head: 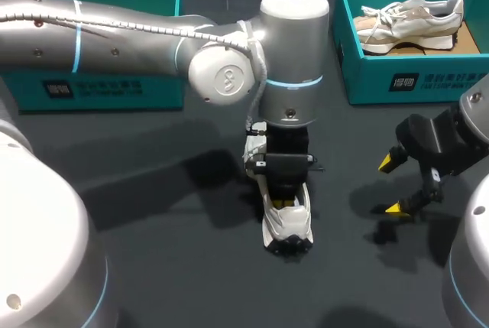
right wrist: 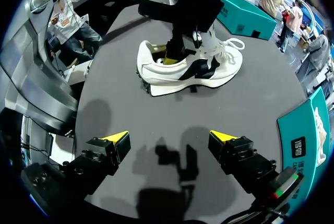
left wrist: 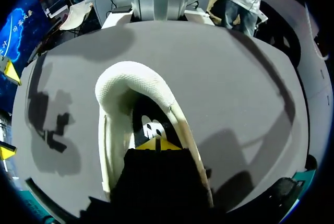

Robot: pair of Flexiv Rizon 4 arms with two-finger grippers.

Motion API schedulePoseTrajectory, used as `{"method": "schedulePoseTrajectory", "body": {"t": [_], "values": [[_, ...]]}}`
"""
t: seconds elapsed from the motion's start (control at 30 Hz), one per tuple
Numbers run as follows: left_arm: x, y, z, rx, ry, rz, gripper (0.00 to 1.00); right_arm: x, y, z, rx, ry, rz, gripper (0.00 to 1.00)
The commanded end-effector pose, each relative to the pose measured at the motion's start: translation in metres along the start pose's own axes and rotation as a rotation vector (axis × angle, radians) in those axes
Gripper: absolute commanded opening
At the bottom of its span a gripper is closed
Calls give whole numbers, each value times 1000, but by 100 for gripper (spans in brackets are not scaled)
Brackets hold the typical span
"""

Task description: Take the shoe out of the shoebox, open the shoe tongue, remove and reinsert the insole, then place the shoe into the shoebox

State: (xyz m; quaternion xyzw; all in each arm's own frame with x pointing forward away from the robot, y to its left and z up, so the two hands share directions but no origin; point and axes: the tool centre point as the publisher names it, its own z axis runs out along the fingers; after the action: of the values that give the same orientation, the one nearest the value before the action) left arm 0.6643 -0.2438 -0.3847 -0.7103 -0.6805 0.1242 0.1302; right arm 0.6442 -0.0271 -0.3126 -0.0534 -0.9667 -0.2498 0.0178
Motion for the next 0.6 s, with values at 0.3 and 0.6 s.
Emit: {"method": "schedulePoseTrajectory", "body": {"t": [0.3,0.6], "values": [[1,-14,-42,-86,5,23,0,2,0,0,2,-3,0,100],[12,-8,-25,-96,92,-22,0,2,0,0,2,-3,0,100]]}}
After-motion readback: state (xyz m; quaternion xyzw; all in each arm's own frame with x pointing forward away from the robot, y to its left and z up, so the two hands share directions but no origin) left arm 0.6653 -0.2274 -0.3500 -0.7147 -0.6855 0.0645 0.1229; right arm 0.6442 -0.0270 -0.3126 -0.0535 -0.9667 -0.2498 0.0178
